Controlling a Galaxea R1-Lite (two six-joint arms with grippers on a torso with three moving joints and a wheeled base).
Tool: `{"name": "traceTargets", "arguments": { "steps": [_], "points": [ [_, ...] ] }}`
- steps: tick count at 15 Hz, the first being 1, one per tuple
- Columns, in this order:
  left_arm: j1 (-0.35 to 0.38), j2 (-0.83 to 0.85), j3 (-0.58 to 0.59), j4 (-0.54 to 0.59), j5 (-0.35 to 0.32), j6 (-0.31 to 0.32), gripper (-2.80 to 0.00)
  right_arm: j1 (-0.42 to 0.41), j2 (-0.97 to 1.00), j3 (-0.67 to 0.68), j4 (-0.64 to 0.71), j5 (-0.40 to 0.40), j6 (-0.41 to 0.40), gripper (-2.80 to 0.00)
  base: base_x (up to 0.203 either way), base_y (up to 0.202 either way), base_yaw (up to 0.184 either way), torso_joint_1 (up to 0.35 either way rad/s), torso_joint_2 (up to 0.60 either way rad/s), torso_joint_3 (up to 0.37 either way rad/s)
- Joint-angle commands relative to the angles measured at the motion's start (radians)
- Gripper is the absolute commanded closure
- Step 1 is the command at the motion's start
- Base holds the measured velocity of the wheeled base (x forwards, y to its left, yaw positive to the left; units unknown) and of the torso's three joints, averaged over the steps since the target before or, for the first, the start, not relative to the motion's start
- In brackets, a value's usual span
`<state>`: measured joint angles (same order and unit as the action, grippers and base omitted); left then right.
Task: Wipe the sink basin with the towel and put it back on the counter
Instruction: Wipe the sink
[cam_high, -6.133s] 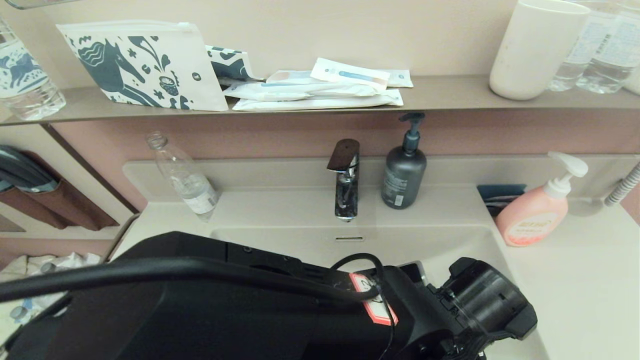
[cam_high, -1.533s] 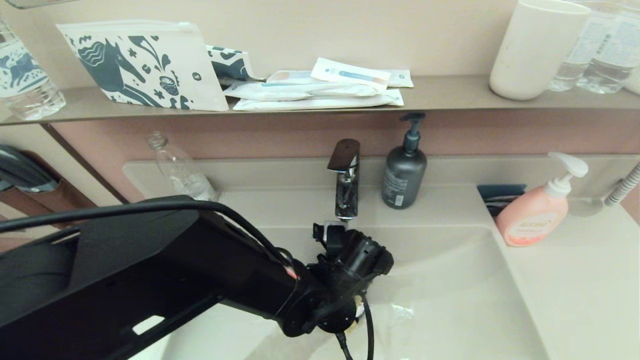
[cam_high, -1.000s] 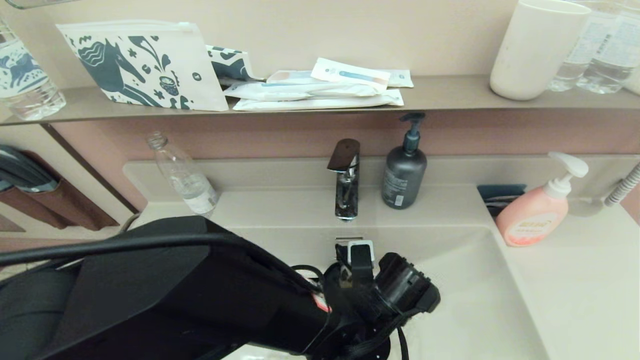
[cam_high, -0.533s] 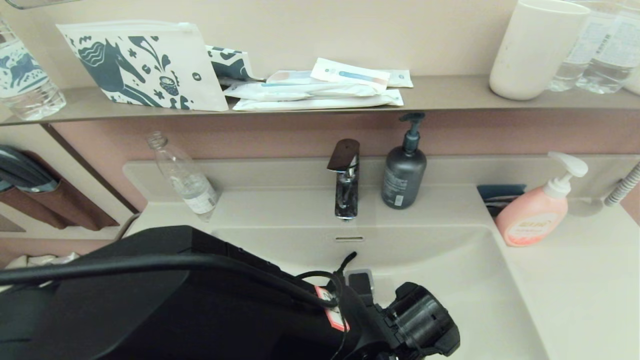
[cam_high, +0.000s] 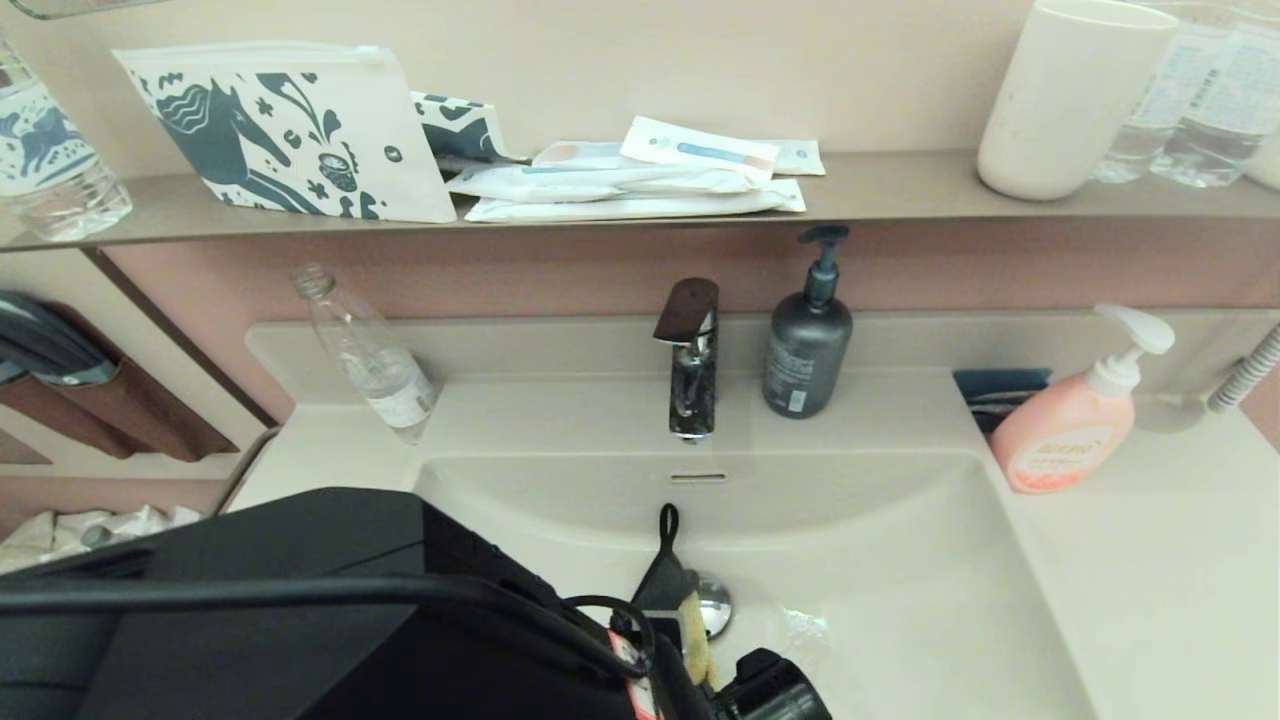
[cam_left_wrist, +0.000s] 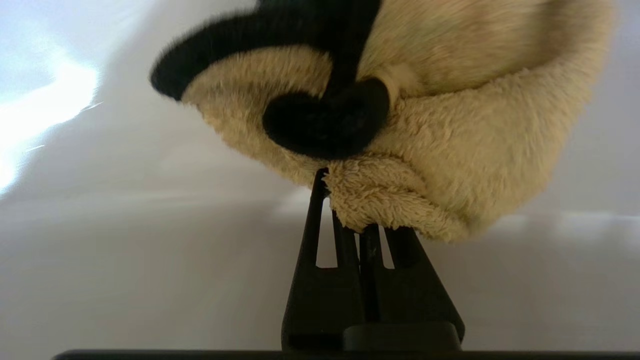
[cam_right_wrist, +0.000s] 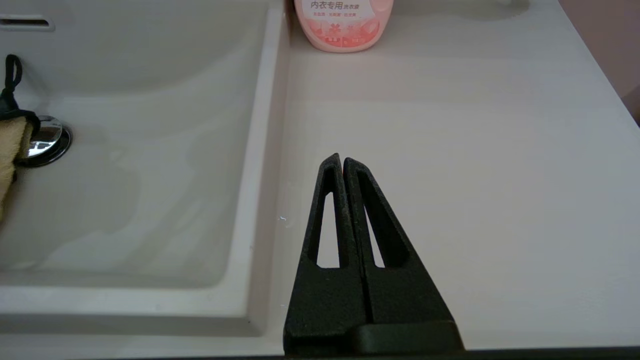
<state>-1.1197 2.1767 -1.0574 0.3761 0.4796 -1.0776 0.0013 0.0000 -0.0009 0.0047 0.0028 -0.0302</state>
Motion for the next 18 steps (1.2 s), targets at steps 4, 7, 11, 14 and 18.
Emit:
{"name": "traceTargets", "arguments": {
  "steps": [4, 7, 11, 14, 18],
  "points": [
    [0.112, -0.082, 0.145, -0.035, 0.005, 0.138, 0.0, 0.0, 0.002, 0.0, 0.0, 0.0, 0.0, 0.0, 0.0, 0.0, 0.0, 0.0, 0.0, 0.0],
    [0.223, -0.106, 0.147, -0.069, 0.019, 0.281, 0.0, 0.0, 0.002, -0.001, 0.0, 0.0, 0.0, 0.0, 0.0, 0.0, 0.0, 0.0, 0.0, 0.0],
    [0.329, -0.1, 0.148, -0.192, 0.045, 0.455, 0.0, 0.0, 0.002, -0.001, 0.0, 0.0, 0.0, 0.0, 0.0, 0.0, 0.0, 0.0, 0.0, 0.0],
    [0.349, -0.072, 0.148, -0.329, 0.091, 0.516, 0.0, 0.0, 0.002, 0.001, 0.0, 0.0, 0.0, 0.0, 0.0, 0.0, 0.0, 0.0, 0.0, 0.0],
    [0.362, -0.048, 0.151, -0.503, 0.104, 0.65, 0.0, 0.0, 0.002, -0.001, 0.0, 0.0, 0.0, 0.0, 0.0, 0.0, 0.0, 0.0, 0.0, 0.0]
  ]
}}
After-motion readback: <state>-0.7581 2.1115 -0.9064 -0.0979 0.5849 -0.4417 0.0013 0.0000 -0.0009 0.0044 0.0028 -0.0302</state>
